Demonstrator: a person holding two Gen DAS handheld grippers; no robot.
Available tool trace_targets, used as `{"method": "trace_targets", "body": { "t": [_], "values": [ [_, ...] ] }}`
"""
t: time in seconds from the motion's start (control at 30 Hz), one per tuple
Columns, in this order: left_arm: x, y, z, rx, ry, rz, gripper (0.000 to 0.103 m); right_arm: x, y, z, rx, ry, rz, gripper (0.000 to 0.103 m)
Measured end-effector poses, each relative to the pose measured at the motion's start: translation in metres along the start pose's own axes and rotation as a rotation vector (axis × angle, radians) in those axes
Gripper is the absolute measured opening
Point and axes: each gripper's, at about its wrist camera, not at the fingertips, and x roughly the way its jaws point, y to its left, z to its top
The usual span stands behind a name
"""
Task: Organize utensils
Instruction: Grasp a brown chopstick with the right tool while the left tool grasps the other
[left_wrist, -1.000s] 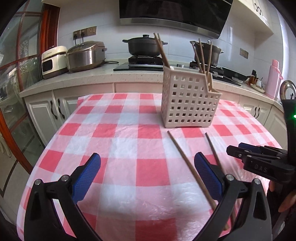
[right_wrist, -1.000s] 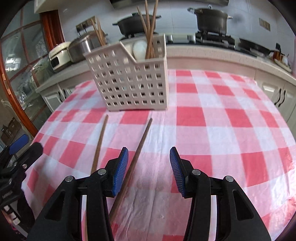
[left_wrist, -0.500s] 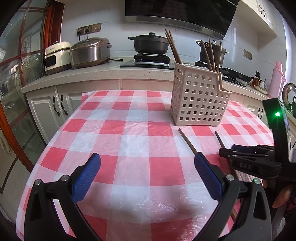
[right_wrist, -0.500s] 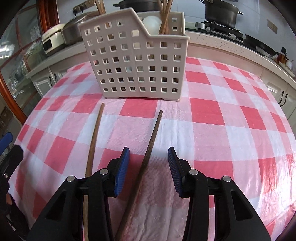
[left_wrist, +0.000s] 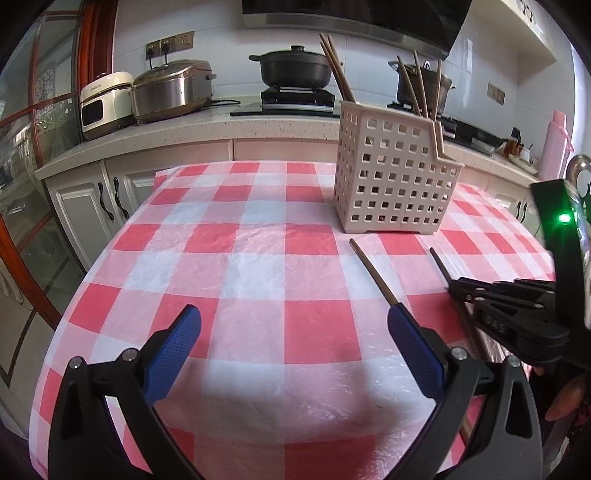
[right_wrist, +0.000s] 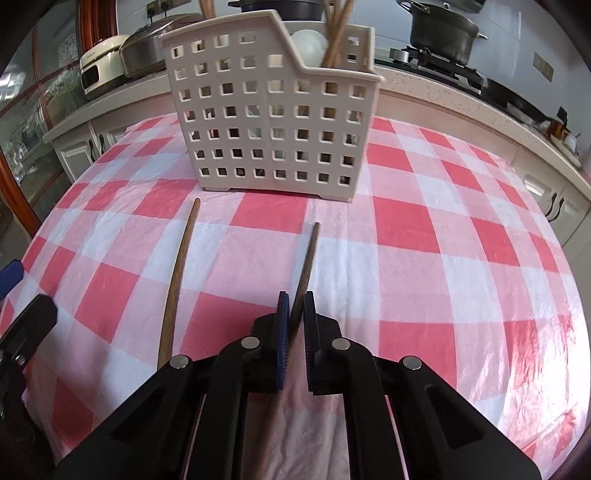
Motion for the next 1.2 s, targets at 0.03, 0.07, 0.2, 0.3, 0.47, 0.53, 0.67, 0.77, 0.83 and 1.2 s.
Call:
{"method": "trace_targets", "body": {
  "t": [0.03,0.07,0.2,0.3,0.47,0.53,0.67,0.77,0.83,1.2],
  "values": [
    [0.003,-0.003,0.002,0.003,0.014,0.002,0.098,-0.002,-0.004,-0.002,0.011,-0.003,0.013,0.006],
    [0.006,-0.004,0.003,0.003,0.025,0.000,0.098,-0.003,-0.007,-0.002,0.020,-0.006,0.022,0.006],
    [0.022,-0.017,0.013,-0.008,0.082,-0.021,0.098,-0.010,-0.020,-0.007,0.059,-0.025,0.055,0.006],
    [0.036,-0.029,0.019,-0.002,0.115,-0.033,0.096,-0.017,-0.030,-0.008,0.083,-0.051,0.081,0.006],
    [0.063,-0.049,0.029,0.001,0.189,-0.060,0.072,-0.022,-0.043,-0.011,0.109,-0.074,0.110,0.006],
    [0.072,-0.055,0.034,-0.009,0.210,-0.065,0.067,-0.023,-0.047,-0.013,0.118,-0.079,0.120,0.006],
    [0.086,-0.068,0.037,0.011,0.238,-0.044,0.056,-0.025,-0.052,-0.015,0.132,-0.089,0.146,0.006],
    [0.094,-0.075,0.036,0.015,0.255,-0.021,0.048,-0.024,-0.053,-0.016,0.135,-0.093,0.159,0.006],
    [0.096,-0.079,0.037,0.026,0.250,0.005,0.045,-0.024,-0.053,-0.016,0.136,-0.094,0.167,0.006],
    [0.091,-0.081,0.034,0.073,0.256,-0.020,0.008,-0.021,-0.058,-0.016,0.165,-0.084,0.188,0.006]
  ]
}}
